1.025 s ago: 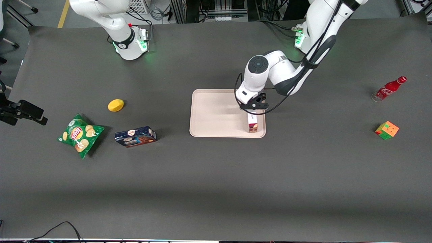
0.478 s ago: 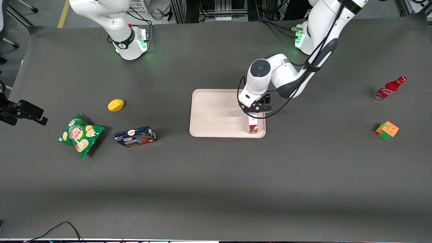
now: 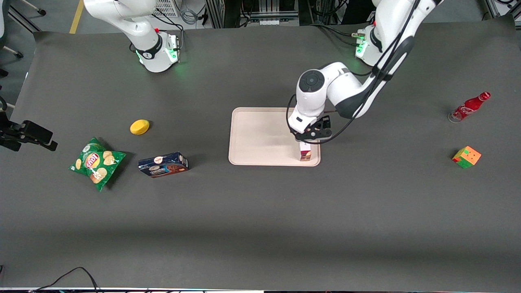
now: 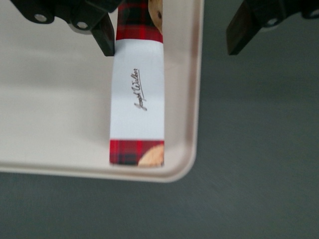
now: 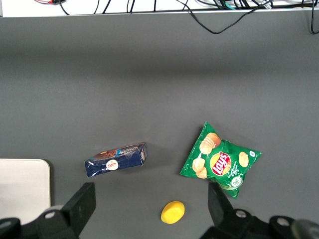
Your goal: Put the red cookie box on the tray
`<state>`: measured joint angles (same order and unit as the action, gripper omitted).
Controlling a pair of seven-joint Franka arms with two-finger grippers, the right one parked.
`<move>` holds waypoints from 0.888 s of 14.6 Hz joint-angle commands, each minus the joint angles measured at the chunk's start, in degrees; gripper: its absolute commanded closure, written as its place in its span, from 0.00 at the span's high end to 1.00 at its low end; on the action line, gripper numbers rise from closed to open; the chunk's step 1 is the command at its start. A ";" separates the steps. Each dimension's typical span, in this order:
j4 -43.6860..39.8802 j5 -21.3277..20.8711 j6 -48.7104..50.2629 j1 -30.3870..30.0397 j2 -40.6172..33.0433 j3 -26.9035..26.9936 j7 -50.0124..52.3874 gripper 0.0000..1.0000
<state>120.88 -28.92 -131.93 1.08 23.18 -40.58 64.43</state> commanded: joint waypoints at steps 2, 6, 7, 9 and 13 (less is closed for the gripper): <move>-12.12 9.72 17.54 -0.20 -6.82 -0.39 -13.05 1.00; -25.49 13.01 38.02 -0.55 -12.53 4.18 -27.74 1.00; -27.08 13.36 40.50 -0.55 -14.20 6.89 -32.21 1.00; -27.89 18.69 41.23 -0.46 -18.59 14.69 -43.80 1.00; -26.67 25.49 40.79 -0.46 -23.88 26.42 -54.14 1.00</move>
<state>92.52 -6.38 -91.56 0.01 2.68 -19.38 15.05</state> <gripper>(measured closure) 0.000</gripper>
